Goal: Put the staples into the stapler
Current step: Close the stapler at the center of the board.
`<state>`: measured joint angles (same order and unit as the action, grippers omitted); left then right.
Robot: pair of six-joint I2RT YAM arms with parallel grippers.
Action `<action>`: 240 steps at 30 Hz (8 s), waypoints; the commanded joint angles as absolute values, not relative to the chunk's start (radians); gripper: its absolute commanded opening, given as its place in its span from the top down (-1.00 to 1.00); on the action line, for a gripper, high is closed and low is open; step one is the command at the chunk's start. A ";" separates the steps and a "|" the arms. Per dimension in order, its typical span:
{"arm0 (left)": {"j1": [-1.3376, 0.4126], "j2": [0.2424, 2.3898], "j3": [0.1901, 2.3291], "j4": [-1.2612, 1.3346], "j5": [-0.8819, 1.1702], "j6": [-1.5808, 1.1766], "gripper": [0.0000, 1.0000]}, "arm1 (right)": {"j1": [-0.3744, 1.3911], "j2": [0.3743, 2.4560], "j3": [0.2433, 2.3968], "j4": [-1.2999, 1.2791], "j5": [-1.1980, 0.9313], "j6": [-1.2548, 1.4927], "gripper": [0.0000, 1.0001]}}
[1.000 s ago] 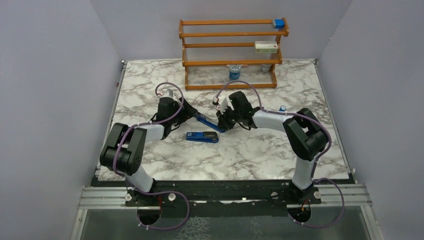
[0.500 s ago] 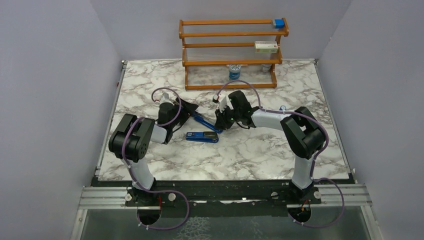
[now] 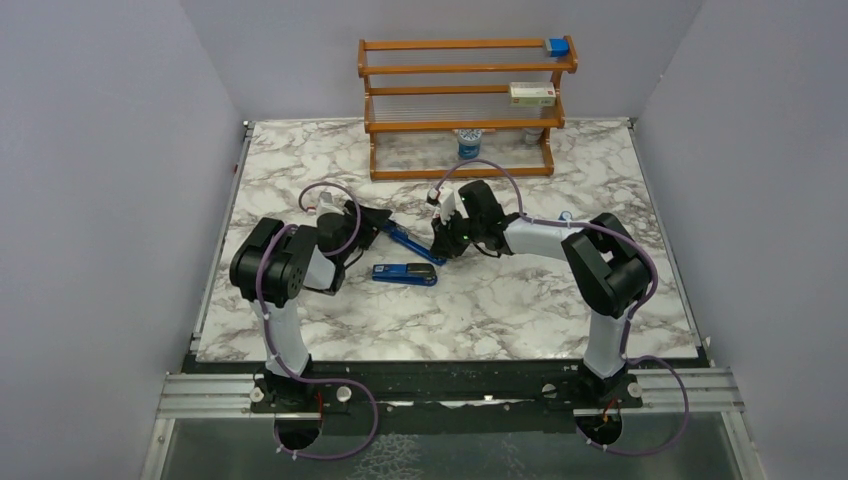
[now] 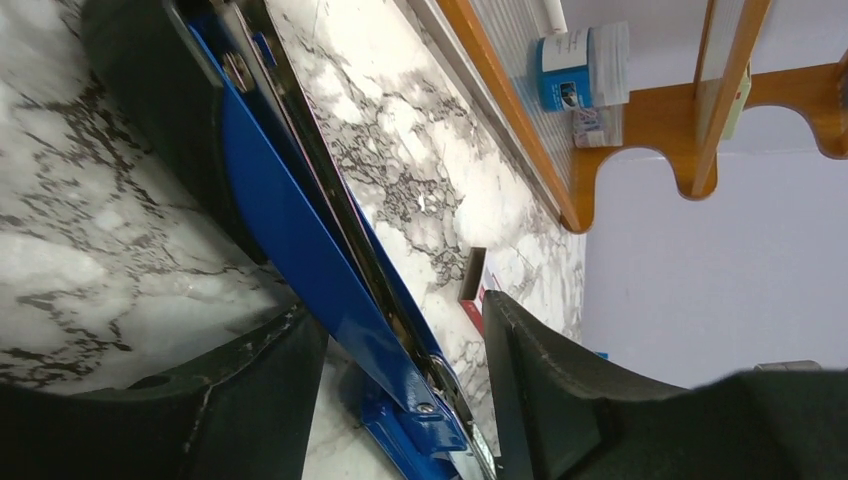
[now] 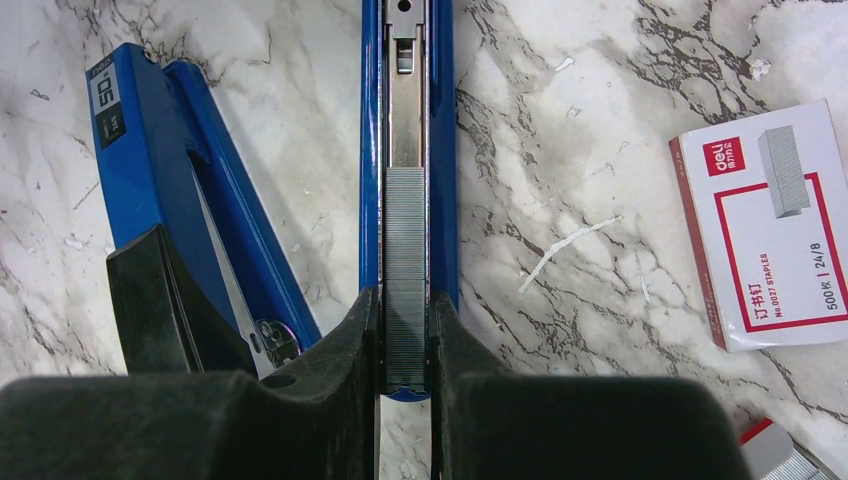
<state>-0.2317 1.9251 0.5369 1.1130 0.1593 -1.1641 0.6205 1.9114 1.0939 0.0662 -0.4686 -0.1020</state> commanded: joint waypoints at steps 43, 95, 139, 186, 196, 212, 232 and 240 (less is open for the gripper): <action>-0.606 1.528 0.600 0.634 -0.253 -0.186 0.46 | 0.629 1.890 0.872 0.590 -0.428 -0.080 0.42; -0.860 1.521 0.660 0.627 -0.667 0.137 -0.43 | 0.615 1.213 0.492 0.416 -0.008 0.133 -0.46; -0.391 1.369 0.779 -0.381 0.715 1.012 -0.28 | 0.616 1.105 0.538 0.167 -0.510 0.030 -0.34; -0.734 1.721 0.951 -0.032 0.262 0.009 0.85 | 0.617 1.028 0.271 0.360 0.082 1.094 -0.53; -0.785 1.844 1.006 -0.034 0.253 -0.345 0.94 | 0.617 1.125 0.277 0.391 0.112 1.168 -0.68; -0.801 1.852 0.876 0.068 0.313 -0.404 0.95 | 0.615 1.492 0.336 0.645 0.077 1.346 -0.78; -0.807 1.853 0.887 0.015 0.283 -0.339 0.95 | 0.615 1.372 0.292 0.473 0.222 1.340 -0.64; -0.808 1.871 0.896 0.008 0.302 -0.338 0.94 | 0.614 1.372 0.269 0.505 0.220 1.338 -0.64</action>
<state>-0.7959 1.8030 0.9260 0.1959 0.2546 -0.3534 0.6182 1.3342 0.2649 0.5358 0.1757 1.3556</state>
